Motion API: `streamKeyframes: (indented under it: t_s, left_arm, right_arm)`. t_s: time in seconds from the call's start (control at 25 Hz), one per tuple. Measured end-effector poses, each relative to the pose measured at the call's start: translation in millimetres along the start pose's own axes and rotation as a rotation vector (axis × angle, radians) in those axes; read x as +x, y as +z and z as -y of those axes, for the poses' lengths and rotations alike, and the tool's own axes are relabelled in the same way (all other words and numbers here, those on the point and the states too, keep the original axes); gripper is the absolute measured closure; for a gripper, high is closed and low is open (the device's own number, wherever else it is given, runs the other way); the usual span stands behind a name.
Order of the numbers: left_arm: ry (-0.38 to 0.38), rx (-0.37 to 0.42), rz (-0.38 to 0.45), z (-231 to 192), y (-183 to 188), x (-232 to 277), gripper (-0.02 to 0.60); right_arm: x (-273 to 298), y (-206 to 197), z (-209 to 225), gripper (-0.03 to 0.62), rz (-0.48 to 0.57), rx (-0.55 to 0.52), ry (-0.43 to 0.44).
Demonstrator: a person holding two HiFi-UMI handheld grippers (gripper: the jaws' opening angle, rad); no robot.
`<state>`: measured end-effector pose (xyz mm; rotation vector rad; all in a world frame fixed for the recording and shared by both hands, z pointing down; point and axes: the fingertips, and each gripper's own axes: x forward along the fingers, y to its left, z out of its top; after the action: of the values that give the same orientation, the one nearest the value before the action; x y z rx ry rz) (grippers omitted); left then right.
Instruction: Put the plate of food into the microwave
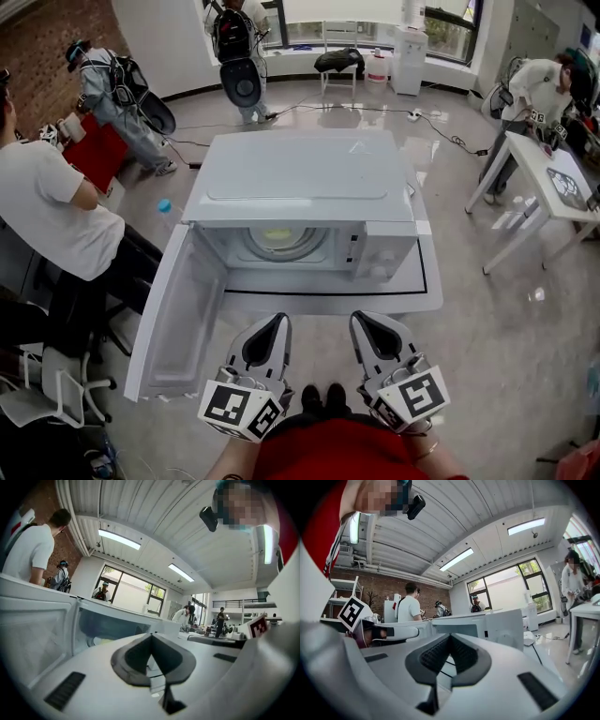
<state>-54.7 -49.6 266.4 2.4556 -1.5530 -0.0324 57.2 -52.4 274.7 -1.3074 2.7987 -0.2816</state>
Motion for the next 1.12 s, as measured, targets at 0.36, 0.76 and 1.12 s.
streamKeyframes:
  t_s: [0.36,0.76,1.12]
  left_arm:
    - [0.008,-0.009,0.028,0.5,1.7,-13.7,0.574]
    - [0.03,-0.018,0.029,-3.8,-4.7,-23.1,0.574]
    - [0.033,-0.031,0.042,-3.4,-4.2,-31.8,0.574]
  right_arm:
    - [-6.7,14.3,-6.3,0.58,0.101,-0.058,0.038]
    - [-7.2,7.1,-5.0,0.58,0.063,-0.068,0.059]
    - [-8.5,2.4,-6.7,0.58,0.018,-0.065,0.068]
